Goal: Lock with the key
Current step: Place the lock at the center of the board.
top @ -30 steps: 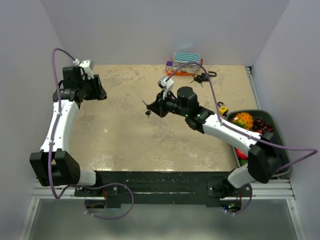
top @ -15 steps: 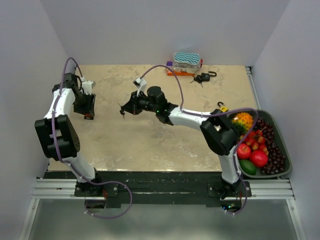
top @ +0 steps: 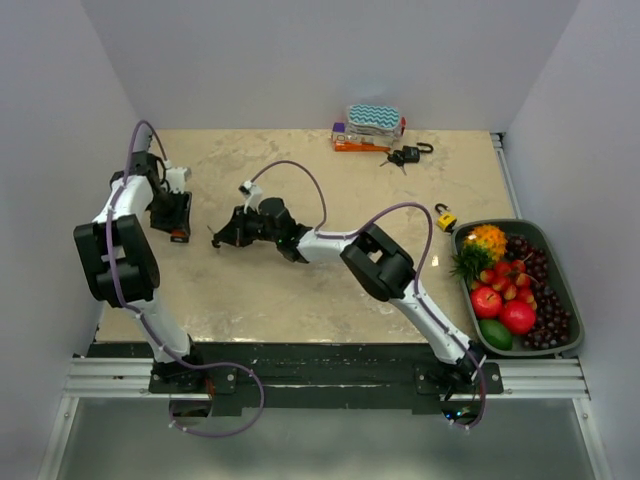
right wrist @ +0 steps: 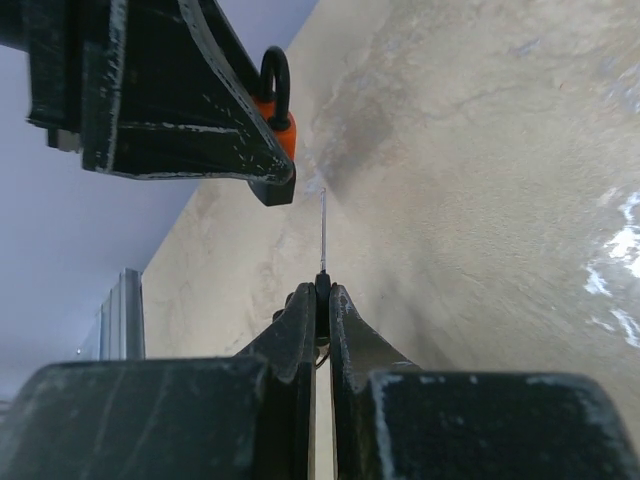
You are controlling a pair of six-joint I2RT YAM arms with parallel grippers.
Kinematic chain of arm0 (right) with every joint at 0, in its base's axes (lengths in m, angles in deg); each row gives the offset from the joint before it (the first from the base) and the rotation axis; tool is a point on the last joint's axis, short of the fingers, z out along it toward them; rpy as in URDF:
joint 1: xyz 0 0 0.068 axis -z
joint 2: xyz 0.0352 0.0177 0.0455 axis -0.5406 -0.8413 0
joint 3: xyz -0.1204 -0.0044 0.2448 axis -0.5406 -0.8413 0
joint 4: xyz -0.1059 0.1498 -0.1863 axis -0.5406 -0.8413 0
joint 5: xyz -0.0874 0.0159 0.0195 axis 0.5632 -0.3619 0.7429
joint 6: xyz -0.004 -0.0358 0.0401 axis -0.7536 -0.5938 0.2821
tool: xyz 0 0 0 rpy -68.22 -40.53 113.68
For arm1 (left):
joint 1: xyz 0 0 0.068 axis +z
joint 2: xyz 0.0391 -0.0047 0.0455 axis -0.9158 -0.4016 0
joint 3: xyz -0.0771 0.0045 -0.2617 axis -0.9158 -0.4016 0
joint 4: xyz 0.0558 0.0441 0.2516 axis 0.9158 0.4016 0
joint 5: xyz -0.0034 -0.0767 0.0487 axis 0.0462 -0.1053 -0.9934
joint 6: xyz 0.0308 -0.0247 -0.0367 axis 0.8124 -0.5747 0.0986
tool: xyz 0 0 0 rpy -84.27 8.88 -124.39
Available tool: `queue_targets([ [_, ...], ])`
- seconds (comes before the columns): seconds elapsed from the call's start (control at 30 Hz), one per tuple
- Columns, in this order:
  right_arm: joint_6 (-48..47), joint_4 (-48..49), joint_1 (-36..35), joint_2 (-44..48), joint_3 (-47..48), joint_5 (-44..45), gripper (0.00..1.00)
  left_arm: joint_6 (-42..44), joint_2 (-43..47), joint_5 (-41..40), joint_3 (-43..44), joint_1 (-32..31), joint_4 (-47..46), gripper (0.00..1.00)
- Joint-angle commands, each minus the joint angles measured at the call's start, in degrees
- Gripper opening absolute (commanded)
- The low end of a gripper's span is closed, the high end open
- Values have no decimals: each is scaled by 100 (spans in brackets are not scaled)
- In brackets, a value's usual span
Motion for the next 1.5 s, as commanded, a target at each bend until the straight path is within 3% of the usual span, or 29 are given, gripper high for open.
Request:
queue_targets([
  [0.0,344,522,-68,-283,646,296,0,-157,-59,-53,-55,80,-448,0],
  [0.5,405,390,-235,-1522,2025,946,0,-166,-551,-194,-204,88,-606,0],
  [0.77,450,355,-314,-1787,2281,1271,2,-201,-683,-167,-257,88,-685,0],
  [0.83,450,337,-314,-1778,2246,1254,16,-174,-718,-159,-222,88,-685,8],
  [0.87,432,337,-314,-1752,2229,1263,31,-183,-719,-159,-205,88,-685,14],
  [0.97,379,328,-323,-1629,2088,1289,49,-183,-710,-124,-108,80,-642,43],
  [1.23,73,249,-270,-1155,1745,1316,63,-201,-376,-97,287,88,-352,72],
  [1.27,11,249,-253,-1084,1658,1324,63,-209,-297,-106,418,88,-308,82],
  [1.33,-200,214,-148,-795,1543,1290,64,-201,-244,-97,577,80,-176,85],
  [1.4,-402,205,-16,-401,1280,1219,66,-183,-139,-88,841,80,-27,98],
  [1.47,-745,153,98,-75,948,1114,67,-131,1,-27,1095,88,53,99],
])
